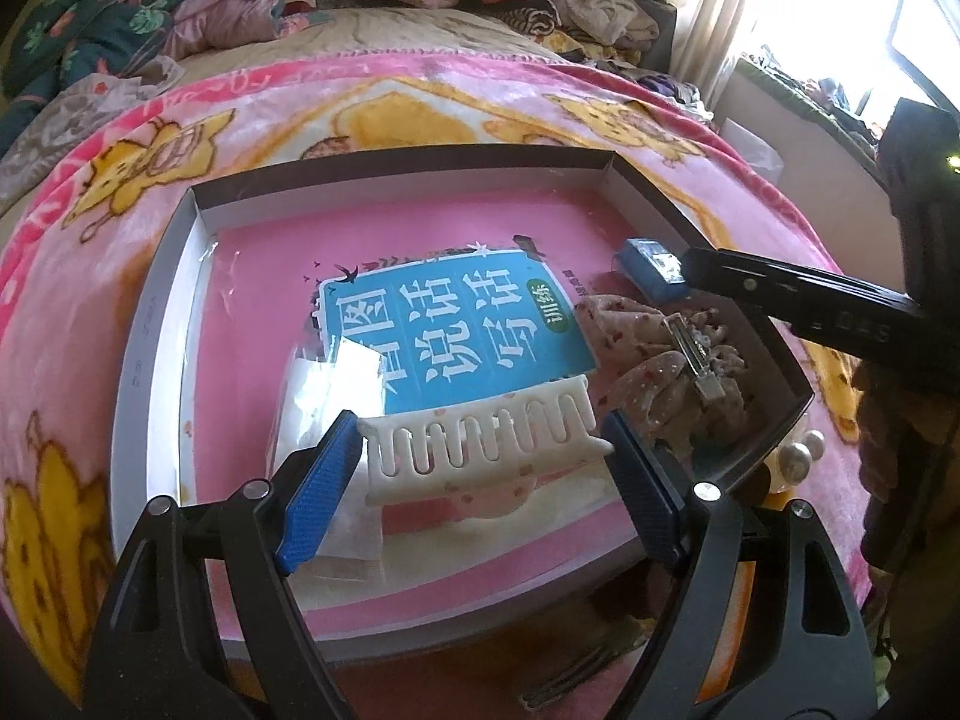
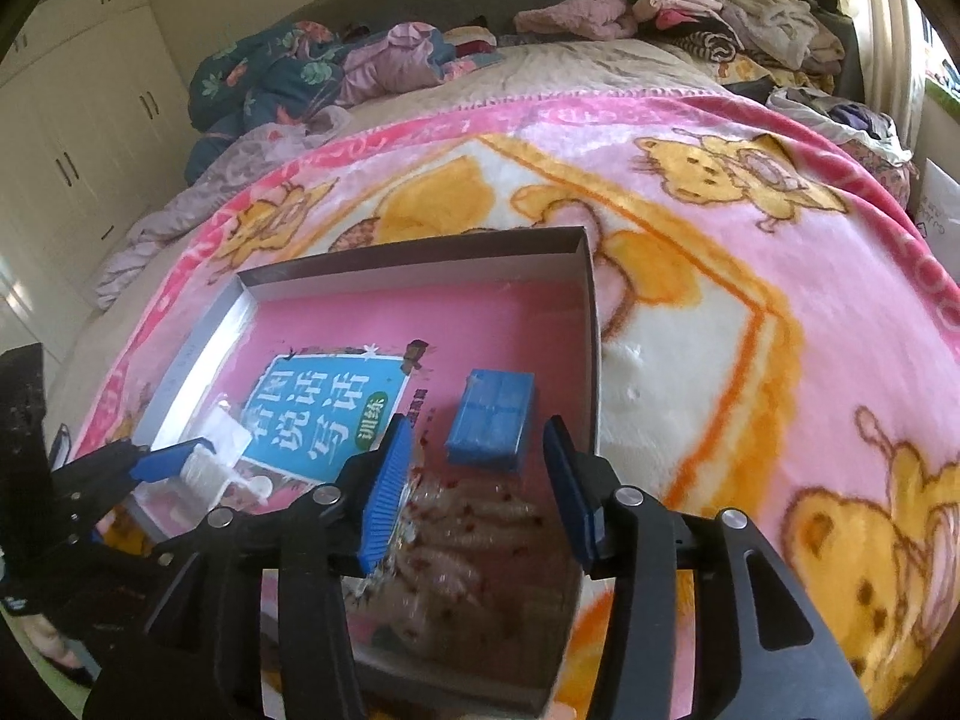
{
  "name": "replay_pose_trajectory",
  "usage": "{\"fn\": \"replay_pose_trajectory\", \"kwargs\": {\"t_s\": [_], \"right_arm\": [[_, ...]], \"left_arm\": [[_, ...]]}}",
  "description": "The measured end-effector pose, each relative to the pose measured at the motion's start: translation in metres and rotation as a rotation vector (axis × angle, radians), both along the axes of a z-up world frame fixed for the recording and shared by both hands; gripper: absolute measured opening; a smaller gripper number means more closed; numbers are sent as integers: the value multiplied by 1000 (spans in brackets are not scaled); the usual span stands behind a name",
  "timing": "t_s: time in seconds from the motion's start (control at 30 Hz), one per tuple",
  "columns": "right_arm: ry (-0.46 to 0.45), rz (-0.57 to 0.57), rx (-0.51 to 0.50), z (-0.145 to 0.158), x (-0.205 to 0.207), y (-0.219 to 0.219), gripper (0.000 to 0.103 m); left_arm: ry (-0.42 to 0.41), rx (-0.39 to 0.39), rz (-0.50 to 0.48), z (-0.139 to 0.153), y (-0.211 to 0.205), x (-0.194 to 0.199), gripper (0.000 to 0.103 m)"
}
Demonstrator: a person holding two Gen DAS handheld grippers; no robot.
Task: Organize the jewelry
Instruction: 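Carry the blue case and white claw clip into the tray and release both, then withdraw both tools from the tray back over the blanket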
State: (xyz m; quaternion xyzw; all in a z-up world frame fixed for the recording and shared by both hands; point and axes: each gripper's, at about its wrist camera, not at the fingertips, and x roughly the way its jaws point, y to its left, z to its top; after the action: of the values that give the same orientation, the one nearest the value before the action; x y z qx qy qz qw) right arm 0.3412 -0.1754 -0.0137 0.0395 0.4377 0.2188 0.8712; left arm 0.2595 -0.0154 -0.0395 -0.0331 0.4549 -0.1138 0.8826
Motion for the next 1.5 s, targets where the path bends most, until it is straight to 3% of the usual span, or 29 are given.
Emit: {"fn": "replay_pose_trajectory", "kwargs": {"t_s": [0.23,0.6,1.03,1.5], "right_arm": [[-15,-6,10,10,-16,-9,47],[-51,-15,32,31,-40,-20,52],[-117,-13,43,60,-79,-27,73],[-165,8,52,82,-111,-27,80]], "left_arm": [[-2,-5,10,3,2,-4,79],[-45,-8,45,27,12,-26,80],[-96,-6,107,56,27,-59,93],[-128,-26,169,70,47,-95,93]]}}
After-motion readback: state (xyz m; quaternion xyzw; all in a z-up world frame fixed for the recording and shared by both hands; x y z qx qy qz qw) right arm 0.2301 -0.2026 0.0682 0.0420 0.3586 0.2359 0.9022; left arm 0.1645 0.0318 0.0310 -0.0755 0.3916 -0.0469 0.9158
